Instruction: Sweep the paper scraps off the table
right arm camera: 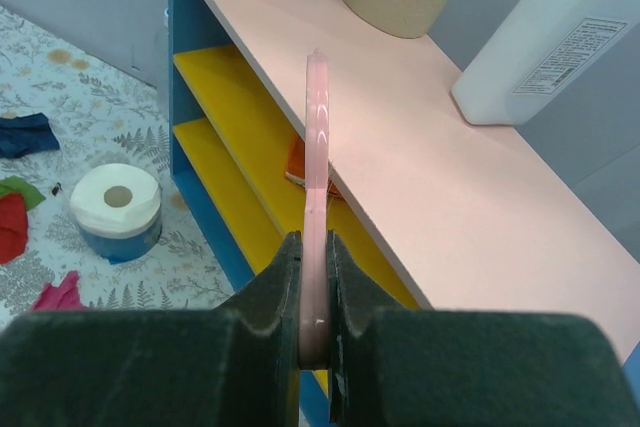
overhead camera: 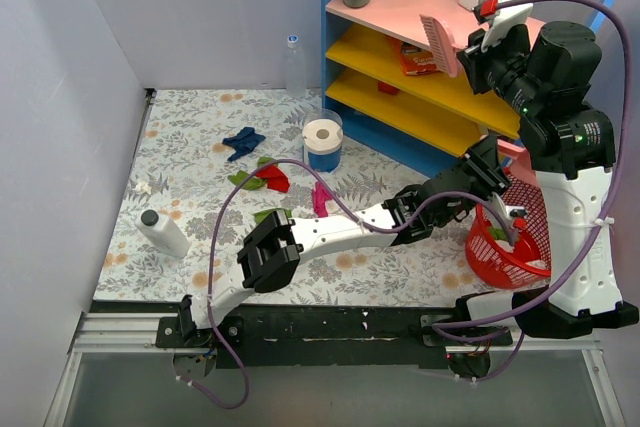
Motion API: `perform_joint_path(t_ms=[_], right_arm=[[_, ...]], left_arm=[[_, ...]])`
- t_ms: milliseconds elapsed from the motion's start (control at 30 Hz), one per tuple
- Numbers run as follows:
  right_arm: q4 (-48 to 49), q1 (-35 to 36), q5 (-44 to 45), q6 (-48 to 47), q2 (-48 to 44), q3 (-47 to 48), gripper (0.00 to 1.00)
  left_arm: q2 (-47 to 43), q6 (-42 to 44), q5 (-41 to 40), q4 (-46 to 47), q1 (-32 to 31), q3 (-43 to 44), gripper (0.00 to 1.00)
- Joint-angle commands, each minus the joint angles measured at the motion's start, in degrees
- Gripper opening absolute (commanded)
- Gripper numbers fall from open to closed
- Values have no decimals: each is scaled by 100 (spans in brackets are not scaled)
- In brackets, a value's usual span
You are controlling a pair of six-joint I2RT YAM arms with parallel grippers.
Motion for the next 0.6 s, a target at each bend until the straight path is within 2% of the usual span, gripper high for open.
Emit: perform_joint_path(t_ms=[0, 200, 333, 433, 567], right_arm=[[412, -59, -62, 99, -139, 174, 1], [509, -95, 61, 73, -104, 358, 1], [570, -112, 95, 55, -77, 596, 1], [727, -112, 289, 56, 2, 658, 1], [1475, -112, -280, 20, -366, 43, 1]], left_arm=[[-75, -39, -88, 532, 24, 455, 0], [-294, -347, -632, 831, 59, 157, 0], [-1082, -741, -853, 630, 120, -546, 0], [-1550, -1374, -1081, -336, 121, -888, 0], [-2436, -2487, -1363, -1529, 191, -1075, 0]])
